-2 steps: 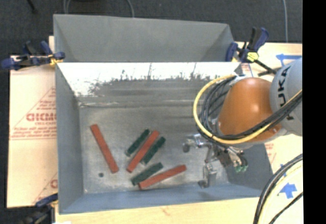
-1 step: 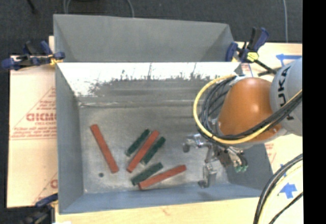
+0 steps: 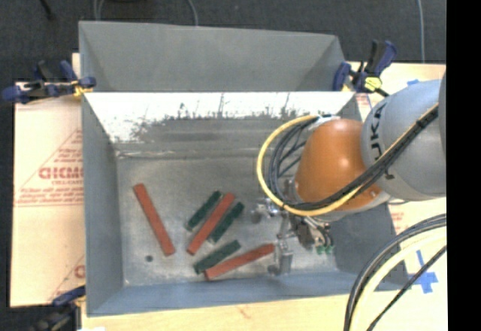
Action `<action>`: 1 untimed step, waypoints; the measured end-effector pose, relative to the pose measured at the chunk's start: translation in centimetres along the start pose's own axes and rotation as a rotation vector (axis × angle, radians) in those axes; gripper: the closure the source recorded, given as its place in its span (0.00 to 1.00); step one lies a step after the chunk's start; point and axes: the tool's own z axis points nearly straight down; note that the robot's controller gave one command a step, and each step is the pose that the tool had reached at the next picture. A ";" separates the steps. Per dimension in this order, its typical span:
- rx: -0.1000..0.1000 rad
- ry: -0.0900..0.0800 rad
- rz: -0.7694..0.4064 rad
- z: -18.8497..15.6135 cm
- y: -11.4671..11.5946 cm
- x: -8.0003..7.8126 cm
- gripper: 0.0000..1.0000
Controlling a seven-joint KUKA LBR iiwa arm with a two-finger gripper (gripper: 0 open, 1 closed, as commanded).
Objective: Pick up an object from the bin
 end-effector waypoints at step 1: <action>-0.002 0.004 0.016 1.2 0.8 -0.8 0.00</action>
Offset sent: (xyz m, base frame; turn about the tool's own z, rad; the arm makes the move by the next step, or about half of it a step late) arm -0.0087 0.0117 -0.0276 -0.0055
